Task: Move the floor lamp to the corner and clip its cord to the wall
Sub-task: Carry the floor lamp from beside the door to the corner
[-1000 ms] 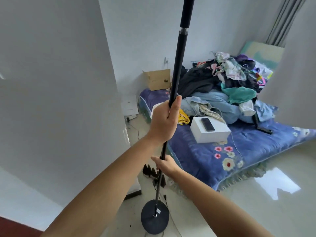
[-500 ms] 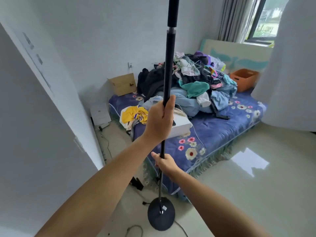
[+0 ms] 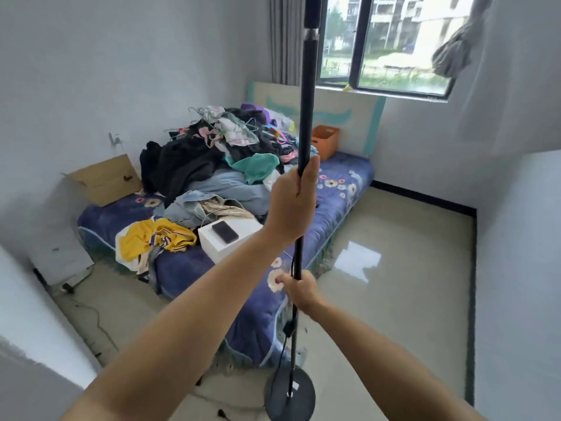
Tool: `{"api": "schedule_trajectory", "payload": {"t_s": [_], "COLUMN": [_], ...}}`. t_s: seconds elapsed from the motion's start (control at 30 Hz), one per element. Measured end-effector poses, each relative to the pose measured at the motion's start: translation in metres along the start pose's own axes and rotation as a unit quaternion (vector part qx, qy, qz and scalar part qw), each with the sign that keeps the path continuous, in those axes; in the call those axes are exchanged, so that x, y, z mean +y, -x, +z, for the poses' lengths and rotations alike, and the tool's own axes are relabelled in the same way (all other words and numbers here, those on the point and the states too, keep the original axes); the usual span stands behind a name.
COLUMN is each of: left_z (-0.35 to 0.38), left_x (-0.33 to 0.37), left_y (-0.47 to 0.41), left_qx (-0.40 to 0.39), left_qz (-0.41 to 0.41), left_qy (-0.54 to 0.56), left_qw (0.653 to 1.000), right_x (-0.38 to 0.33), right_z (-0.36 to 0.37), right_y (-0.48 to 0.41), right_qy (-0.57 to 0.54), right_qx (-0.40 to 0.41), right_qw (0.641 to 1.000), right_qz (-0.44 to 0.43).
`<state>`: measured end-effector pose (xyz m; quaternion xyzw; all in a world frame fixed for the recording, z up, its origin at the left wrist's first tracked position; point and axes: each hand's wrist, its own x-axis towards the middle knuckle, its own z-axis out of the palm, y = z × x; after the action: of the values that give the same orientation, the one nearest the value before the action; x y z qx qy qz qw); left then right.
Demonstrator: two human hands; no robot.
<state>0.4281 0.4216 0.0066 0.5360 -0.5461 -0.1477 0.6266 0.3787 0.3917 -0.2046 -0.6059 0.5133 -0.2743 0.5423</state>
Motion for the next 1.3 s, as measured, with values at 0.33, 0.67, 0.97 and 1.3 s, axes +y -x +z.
{"api": "schedule_trajectory", "payload": {"t_s": [0.33,0.67,0.97,1.3], "left_z": [0.106,0.271,0.453,0.542], "left_x": [-0.008,-0.040,-0.056,-0.057], "left_y": [0.007,-0.041,-0.124,-0.246], "left_qx": [-0.121,-0.187,-0.207,-0.159], "left_qz": [0.030,0.011,-0.022,0.018], "left_qy": [0.077,0.102,0.096,0.102], "left_qw": [0.989,0.977,0.973,0.982], "right_x": [0.034,0.080,0.104,0.062], "right_z": [-0.095,-0.227,-0.391,-0.500], "right_y": [0.008,-0.063,-0.176,-0.305], "right_qy": [0.011,-0.019,-0.006,0.017], "right_qx": [0.113,0.141,0.114,0.145], "right_qw": [0.991,0.984,0.985,0.986], "right_qz": [0.077,0.106,0.131,0.084]}}
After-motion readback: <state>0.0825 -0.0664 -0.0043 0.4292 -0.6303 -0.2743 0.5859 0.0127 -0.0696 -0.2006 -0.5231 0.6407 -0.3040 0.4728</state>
